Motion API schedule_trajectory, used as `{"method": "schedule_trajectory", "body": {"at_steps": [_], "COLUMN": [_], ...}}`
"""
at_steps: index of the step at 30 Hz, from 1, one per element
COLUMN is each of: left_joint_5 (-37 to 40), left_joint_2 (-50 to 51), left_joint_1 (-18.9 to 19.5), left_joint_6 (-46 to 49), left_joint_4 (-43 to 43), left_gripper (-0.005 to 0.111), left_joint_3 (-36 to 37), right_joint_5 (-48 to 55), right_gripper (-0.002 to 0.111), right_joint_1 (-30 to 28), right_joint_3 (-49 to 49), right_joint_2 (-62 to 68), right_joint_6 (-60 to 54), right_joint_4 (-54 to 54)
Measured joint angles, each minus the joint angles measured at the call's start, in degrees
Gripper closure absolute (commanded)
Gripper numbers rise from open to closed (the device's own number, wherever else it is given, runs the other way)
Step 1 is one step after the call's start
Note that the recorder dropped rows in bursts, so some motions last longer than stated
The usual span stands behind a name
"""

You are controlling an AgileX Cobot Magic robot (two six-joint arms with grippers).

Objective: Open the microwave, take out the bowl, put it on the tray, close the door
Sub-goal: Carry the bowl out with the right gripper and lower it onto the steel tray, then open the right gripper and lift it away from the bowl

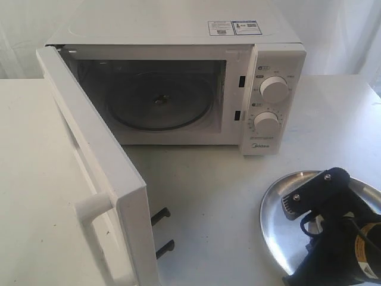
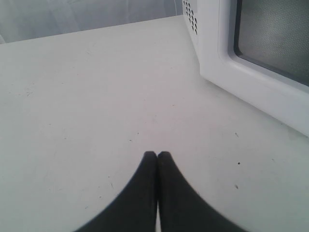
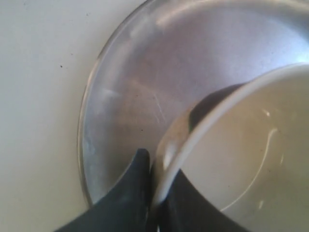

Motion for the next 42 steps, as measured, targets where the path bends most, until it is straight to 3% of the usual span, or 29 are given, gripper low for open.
{"method": "schedule_trajectory", "body": {"at_steps": [6, 15, 20, 23, 29, 32, 37, 39, 42], "left_joint_5": [0.0, 0.0, 0.0, 0.0, 0.0, 0.0, 0.0, 0.0, 0.0], "left_joint_2": [0.0, 0.0, 0.0, 0.0, 0.0, 0.0, 0.0, 0.0, 0.0], "left_joint_1": [0.0, 0.0, 0.0, 0.0, 0.0, 0.0, 0.0, 0.0, 0.0], "left_joint_6": [0.0, 0.0, 0.0, 0.0, 0.0, 0.0, 0.0, 0.0, 0.0], "left_joint_4": [0.0, 0.0, 0.0, 0.0, 0.0, 0.0, 0.0, 0.0, 0.0], "left_gripper": [0.107, 0.107, 0.107, 0.107, 0.107, 0.107, 0.107, 0.107, 0.107], "left_joint_3": [0.0, 0.0, 0.0, 0.0, 0.0, 0.0, 0.0, 0.0, 0.0], "right_joint_5": [0.71, 0.16, 0.28, 0.28, 0.36, 0.36, -0.4, -2.67, -12.66], "right_gripper": [0.108, 0.108, 0.106, 0.096, 0.063, 0.054, 0.061, 0.071, 0.098], "right_joint_1": [0.0, 0.0, 0.0, 0.0, 0.0, 0.0, 0.0, 0.0, 0.0], "right_joint_3": [0.0, 0.0, 0.0, -0.1, -0.33, -0.46, -0.46, -0.46, -0.46], "right_joint_2": [4.47, 12.15, 12.85, 12.28, 9.09, 7.87, 4.63, 1.47, -4.71], "right_joint_6": [1.08, 17.34, 21.49, 24.12, 25.46, 26.02, 31.04, 33.88, 34.29], "right_joint_4": [-2.03, -20.43, -24.25, -24.8, -25.58, -25.67, -28.18, -29.84, -30.75]}}
